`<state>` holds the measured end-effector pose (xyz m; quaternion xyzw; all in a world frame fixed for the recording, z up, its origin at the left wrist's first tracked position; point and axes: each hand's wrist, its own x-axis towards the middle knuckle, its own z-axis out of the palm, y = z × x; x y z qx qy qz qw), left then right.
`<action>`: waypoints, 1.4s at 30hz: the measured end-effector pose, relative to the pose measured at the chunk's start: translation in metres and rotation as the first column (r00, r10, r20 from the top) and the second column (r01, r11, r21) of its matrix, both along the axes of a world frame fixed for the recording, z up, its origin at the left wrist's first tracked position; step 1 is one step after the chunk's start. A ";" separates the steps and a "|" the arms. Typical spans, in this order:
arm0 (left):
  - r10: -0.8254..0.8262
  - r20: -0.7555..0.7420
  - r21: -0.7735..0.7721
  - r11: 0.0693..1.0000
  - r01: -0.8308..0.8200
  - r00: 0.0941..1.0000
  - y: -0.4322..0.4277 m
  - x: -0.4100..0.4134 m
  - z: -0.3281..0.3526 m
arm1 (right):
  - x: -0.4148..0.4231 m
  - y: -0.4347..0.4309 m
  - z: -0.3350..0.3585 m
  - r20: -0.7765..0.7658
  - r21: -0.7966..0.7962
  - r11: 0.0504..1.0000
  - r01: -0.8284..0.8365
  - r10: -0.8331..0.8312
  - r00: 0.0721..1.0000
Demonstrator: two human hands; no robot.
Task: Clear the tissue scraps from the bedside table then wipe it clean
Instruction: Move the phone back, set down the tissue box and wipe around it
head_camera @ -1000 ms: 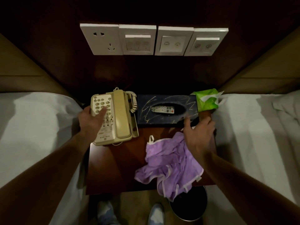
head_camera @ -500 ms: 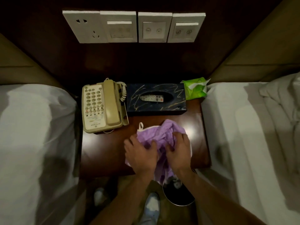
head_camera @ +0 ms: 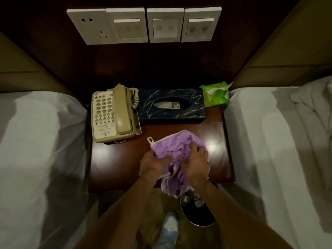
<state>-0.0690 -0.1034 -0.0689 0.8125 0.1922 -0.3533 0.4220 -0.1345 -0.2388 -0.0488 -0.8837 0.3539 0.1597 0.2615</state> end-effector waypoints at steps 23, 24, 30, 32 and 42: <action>-0.188 0.396 -0.069 0.970 0.234 0.899 0.021 0.033 0.057 | 0.010 -0.007 0.055 0.269 0.010 0.995 -0.100 0.094 0.958; -0.211 0.422 -0.040 0.967 0.250 0.882 0.023 0.041 0.064 | 0.017 -0.007 0.062 0.301 -0.010 0.995 -0.099 0.097 0.949; -0.330 0.491 -0.008 0.924 0.382 0.807 0.022 0.094 0.109 | 0.090 -0.002 0.098 0.340 -0.041 0.993 -0.109 0.116 0.933; -0.383 0.476 0.000 0.900 0.435 0.792 0.022 0.111 0.121 | 0.119 -0.001 0.107 0.270 -0.052 0.990 -0.134 0.143 0.952; -0.542 0.457 0.255 0.840 0.479 0.706 0.041 0.180 0.095 | 0.206 0.023 0.091 0.263 0.019 1.000 -0.002 -0.003 0.965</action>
